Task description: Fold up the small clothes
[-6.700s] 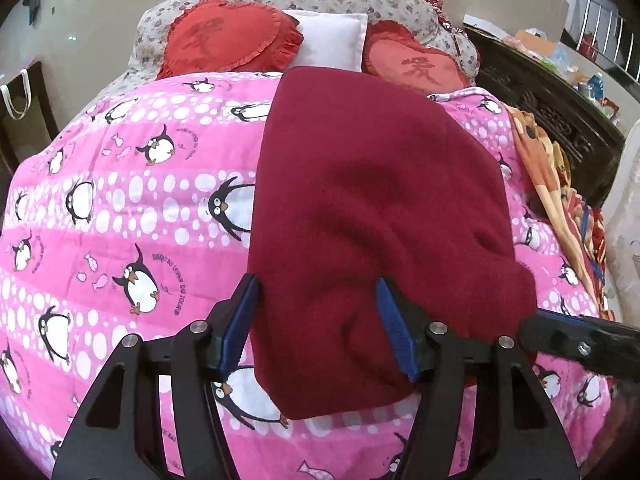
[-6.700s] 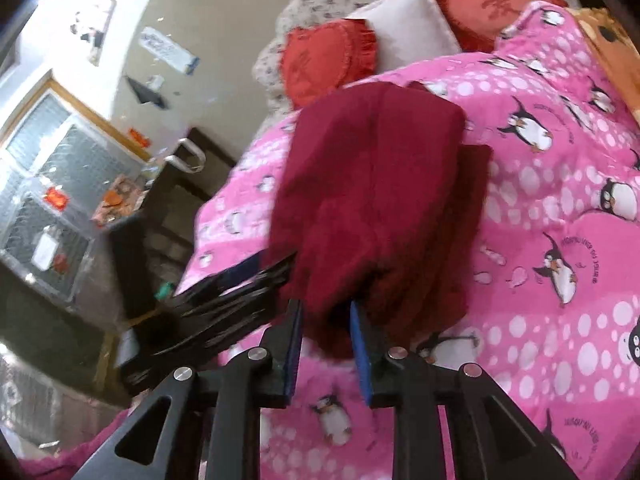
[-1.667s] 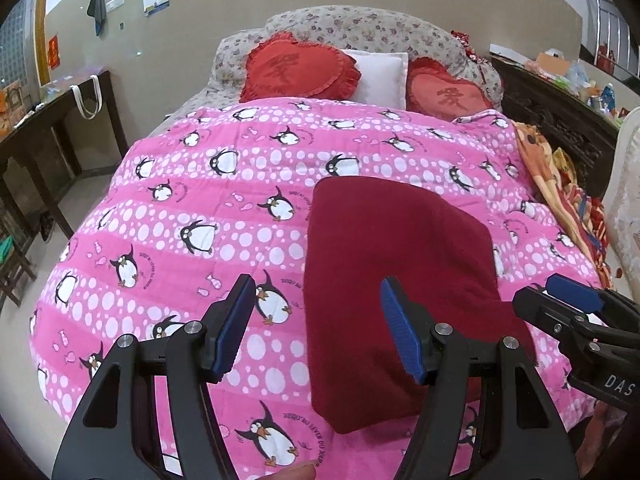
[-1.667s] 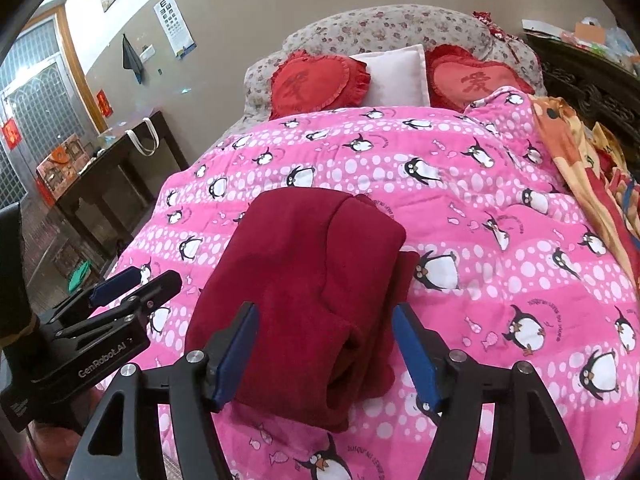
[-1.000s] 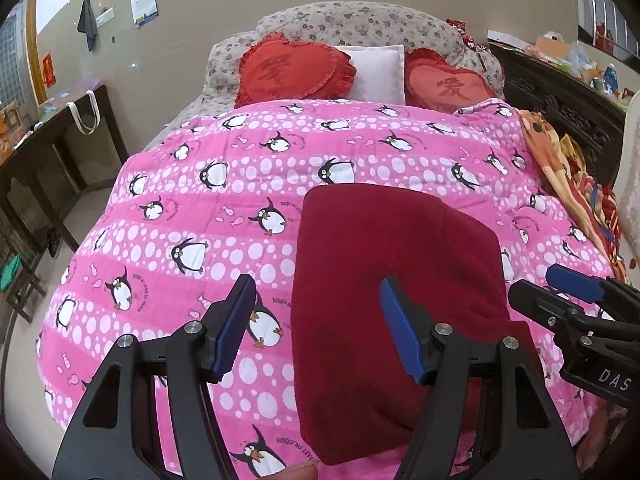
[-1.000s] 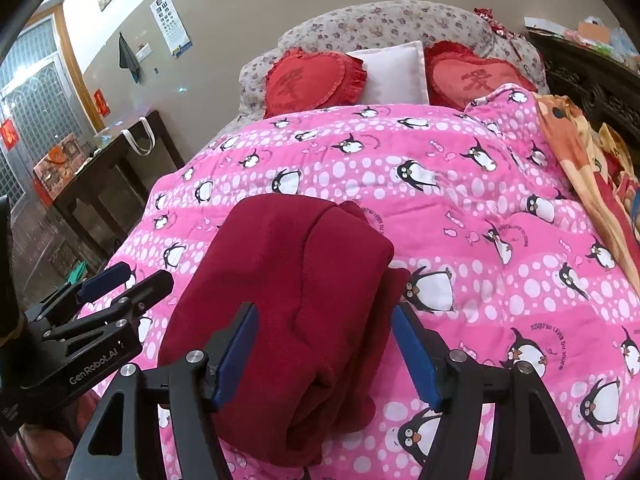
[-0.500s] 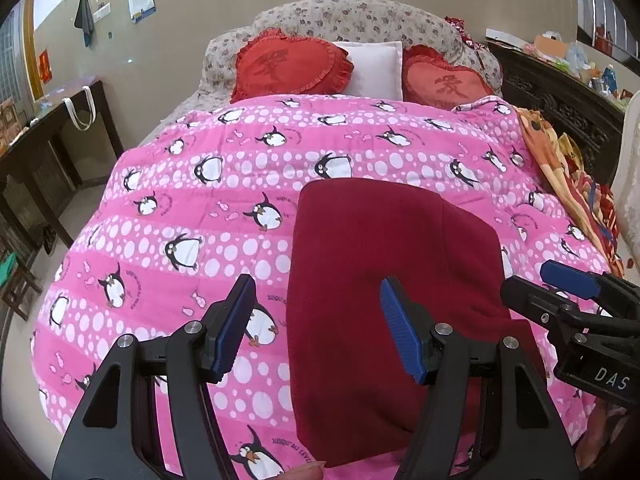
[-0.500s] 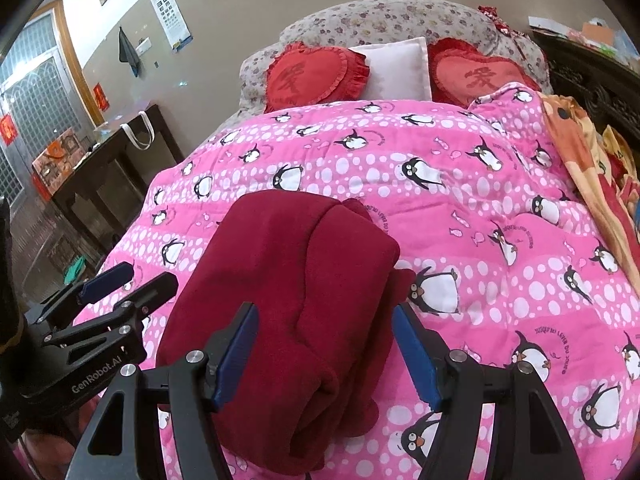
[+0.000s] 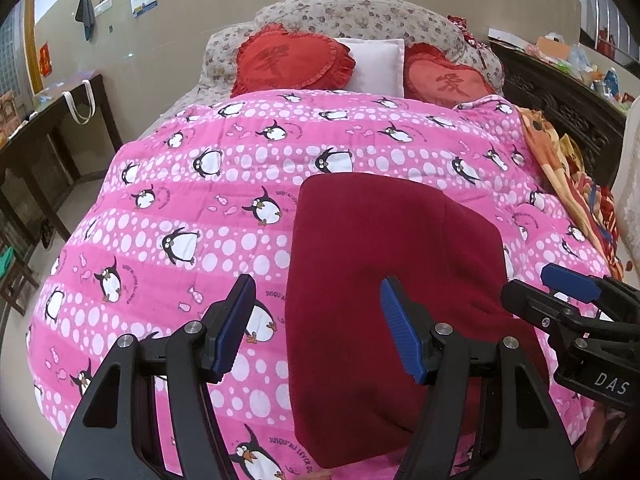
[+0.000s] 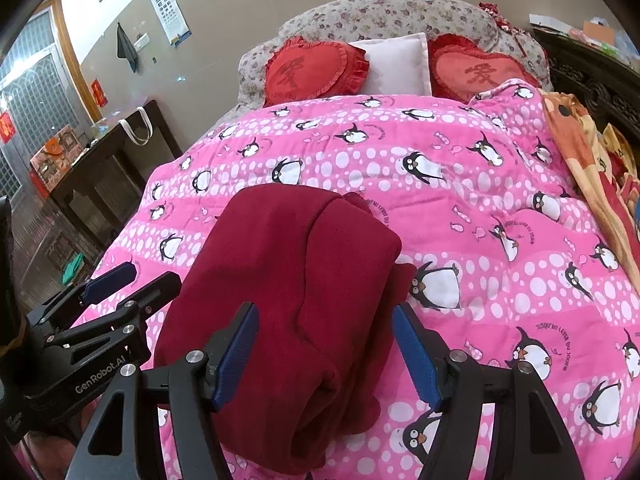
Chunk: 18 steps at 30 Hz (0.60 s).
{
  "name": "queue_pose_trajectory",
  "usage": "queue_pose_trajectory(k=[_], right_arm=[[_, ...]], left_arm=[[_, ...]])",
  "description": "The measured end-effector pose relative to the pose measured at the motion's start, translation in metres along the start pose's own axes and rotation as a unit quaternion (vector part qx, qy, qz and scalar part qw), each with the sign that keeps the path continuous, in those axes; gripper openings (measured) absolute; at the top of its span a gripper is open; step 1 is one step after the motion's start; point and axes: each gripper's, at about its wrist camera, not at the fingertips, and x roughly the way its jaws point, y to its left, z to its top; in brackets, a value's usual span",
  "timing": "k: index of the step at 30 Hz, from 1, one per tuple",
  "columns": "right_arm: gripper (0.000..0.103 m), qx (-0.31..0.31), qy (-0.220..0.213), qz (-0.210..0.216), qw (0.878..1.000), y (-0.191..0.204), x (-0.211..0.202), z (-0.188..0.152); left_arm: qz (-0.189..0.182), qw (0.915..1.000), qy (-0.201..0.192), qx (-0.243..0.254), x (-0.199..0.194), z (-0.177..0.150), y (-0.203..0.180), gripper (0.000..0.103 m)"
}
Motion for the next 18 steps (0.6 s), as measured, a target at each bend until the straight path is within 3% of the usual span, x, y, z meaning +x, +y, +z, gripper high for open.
queue_pose_trajectory(k=[18], right_arm=[[0.067,0.005,0.004,0.006,1.0,-0.008,0.005,-0.003]], left_arm=[[-0.005,0.9997,-0.006,-0.021,0.007,0.0,0.021,0.065]])
